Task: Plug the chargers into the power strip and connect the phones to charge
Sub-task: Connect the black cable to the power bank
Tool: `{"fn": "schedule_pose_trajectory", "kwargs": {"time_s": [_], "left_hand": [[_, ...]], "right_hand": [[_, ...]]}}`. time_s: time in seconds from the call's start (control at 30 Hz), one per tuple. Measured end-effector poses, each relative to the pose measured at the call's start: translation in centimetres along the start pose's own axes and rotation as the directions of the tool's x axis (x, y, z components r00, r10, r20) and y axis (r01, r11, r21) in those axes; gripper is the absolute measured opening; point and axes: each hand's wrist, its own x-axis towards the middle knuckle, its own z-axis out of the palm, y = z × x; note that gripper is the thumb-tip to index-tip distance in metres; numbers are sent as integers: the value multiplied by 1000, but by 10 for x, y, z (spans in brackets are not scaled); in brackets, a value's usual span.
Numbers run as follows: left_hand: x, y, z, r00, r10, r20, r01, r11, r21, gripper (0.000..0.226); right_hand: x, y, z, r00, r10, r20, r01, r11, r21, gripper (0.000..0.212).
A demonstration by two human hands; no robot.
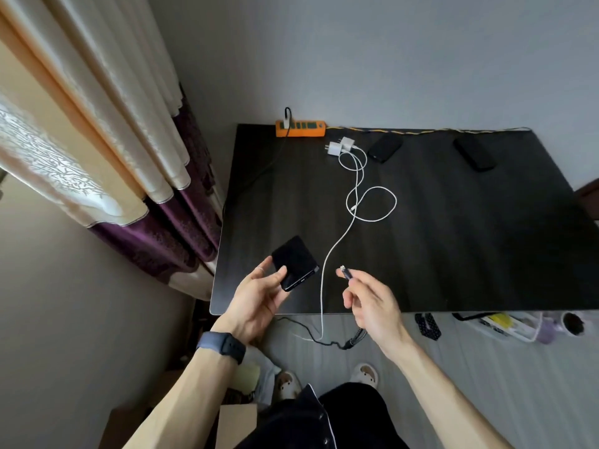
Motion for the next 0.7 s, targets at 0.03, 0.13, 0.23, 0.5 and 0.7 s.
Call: {"fn": "schedule_pose_trajectory", "kwargs": {"time_s": [0.03,0.13,0.23,0.5,0.7], "left_hand": [[1,2,2,1000,7,-9,-7,1000,-9,49],[0,1,9,1000,10,-27,-11,999,-38,37],[-1,-4,15,999,-18,-38,17,999,-46,40],[0,-11,20,996,-30,-90,29,1000,-10,62],[0,-8,22,994,-26,-108,23,999,-34,66]], "right_hand": [[-5,2,1,999,-37,-8,36,999,-38,19],[-18,5,5,989,-149,3,147,970,-194,7],[-24,4,15,960,-280,23,274,910,-310,13],[-27,6,29,938,-343,57,336,852,-402,15],[-25,7,29,947,-318,47,305,843,-443,16]]}}
